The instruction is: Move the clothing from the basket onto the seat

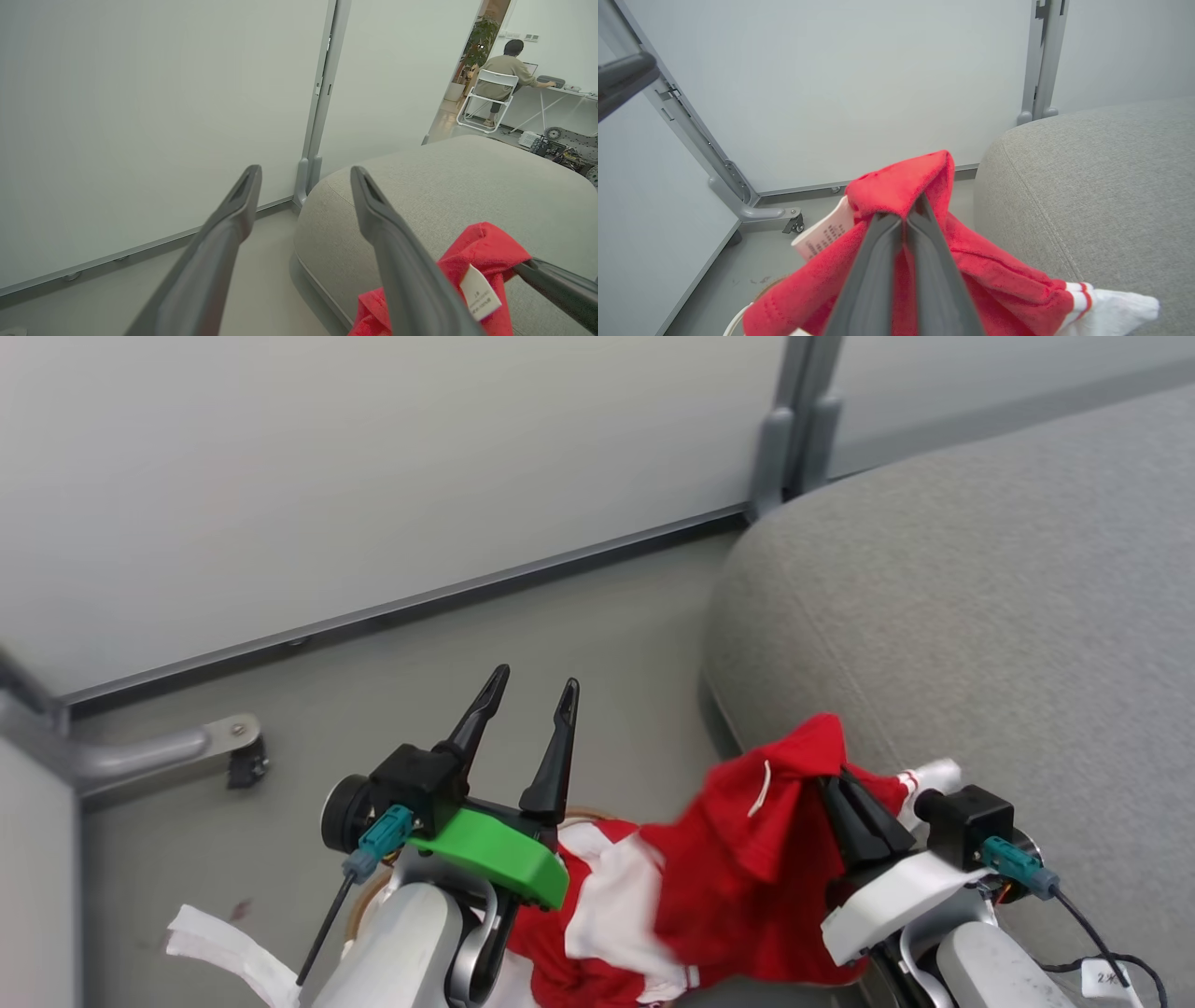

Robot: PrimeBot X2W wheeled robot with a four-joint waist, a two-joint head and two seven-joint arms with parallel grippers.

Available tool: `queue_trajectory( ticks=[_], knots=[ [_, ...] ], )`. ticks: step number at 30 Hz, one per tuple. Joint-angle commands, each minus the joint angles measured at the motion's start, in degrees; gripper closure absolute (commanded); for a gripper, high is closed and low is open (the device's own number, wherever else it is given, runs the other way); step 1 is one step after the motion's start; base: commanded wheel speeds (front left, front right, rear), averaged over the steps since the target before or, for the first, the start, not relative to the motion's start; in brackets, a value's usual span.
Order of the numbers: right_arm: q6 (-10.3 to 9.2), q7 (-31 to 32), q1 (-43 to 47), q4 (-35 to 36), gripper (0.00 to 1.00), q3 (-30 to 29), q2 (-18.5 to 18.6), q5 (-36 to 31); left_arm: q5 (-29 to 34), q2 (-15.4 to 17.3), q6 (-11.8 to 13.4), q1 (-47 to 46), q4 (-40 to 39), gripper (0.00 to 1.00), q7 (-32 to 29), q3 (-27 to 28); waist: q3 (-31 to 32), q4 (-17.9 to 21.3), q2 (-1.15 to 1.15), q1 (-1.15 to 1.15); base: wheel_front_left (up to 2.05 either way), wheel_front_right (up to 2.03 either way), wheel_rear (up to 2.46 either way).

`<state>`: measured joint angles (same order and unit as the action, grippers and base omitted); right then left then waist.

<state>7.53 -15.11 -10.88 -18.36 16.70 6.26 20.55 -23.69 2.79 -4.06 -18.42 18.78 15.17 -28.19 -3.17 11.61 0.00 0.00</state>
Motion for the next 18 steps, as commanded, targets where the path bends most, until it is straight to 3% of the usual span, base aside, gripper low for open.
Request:
queue_trajectory(
  ticks=[1,10,18],
  knots=[
    [-0.07,-0.1,0.3,0.8,1.0,-0.5,0.1,-0.5,0.8,0.2,-0.1,0.6,0.2,0.0,0.0,0.4,-0.8,6.4,0.0,0.0,0.0,0.0,0.0],
    [-0.08,-0.1,-1.0,4.4,1.0,-2.8,1.2,-1.1,2.0,0.2,-1.0,0.4,0.9,0.0,0.0,1.2,-2.6,15.0,0.0,0.0,0.0,0.0,0.0],
    [-0.07,-0.1,-6.4,8.2,1.0,-6.7,4.6,-2.2,3.0,0.3,-1.4,0.0,1.2,0.0,0.0,0.7,-5.2,17.8,0.0,0.0,0.0,0.0,0.0]
  ],
)
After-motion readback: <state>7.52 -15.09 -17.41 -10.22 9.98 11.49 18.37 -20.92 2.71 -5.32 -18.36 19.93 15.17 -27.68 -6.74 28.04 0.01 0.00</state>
